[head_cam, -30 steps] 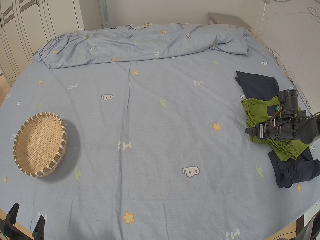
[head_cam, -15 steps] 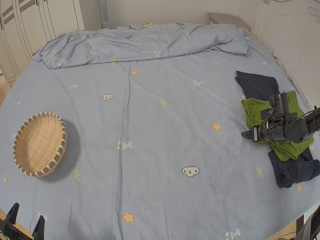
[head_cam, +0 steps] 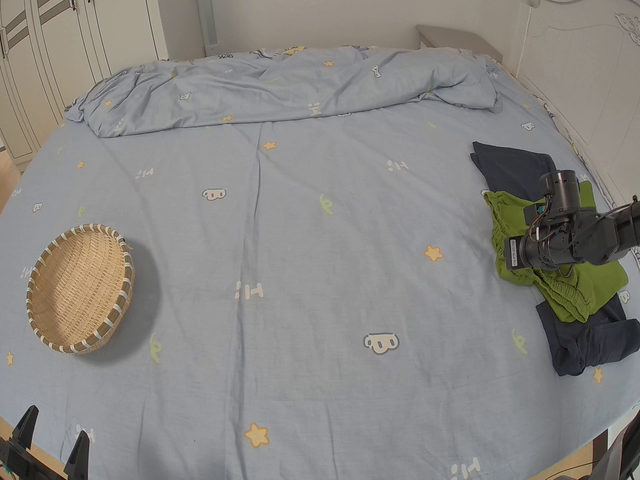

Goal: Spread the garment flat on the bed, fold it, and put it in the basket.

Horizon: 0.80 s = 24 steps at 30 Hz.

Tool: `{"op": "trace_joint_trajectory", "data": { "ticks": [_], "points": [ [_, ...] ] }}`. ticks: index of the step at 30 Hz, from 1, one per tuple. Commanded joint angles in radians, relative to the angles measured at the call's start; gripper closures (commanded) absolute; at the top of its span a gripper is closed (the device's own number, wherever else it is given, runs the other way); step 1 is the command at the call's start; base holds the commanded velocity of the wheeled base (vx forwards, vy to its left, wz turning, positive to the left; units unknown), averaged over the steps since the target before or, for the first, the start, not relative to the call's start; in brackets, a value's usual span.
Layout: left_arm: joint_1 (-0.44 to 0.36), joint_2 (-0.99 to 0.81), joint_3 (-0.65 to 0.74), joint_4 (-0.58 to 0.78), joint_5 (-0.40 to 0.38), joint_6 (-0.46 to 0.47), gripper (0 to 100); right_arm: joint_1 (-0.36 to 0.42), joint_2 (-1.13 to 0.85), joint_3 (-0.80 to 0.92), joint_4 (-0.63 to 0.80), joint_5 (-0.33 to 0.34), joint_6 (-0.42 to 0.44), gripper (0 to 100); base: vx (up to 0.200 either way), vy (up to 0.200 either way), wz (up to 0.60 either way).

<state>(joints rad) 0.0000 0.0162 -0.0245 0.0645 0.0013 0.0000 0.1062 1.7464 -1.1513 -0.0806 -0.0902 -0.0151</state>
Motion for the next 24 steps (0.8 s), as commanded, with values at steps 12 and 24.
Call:
{"op": "trace_joint_trajectory", "data": {
  "ticks": [12, 24],
  "points": [
    [0.0, -0.015, 0.0, 0.0, 0.0, 0.0, 0, 0.363, -0.11, -0.567, 0.604, 0.13, 0.346, 100, 0.0, 0.0, 0.0],
    [0.0, -0.015, 0.0, 0.0, 0.0, 0.0, 0, 0.641, -0.082, -0.597, 0.458, 0.237, 0.501, 100, 0.0, 0.0, 0.0]
  ]
}}
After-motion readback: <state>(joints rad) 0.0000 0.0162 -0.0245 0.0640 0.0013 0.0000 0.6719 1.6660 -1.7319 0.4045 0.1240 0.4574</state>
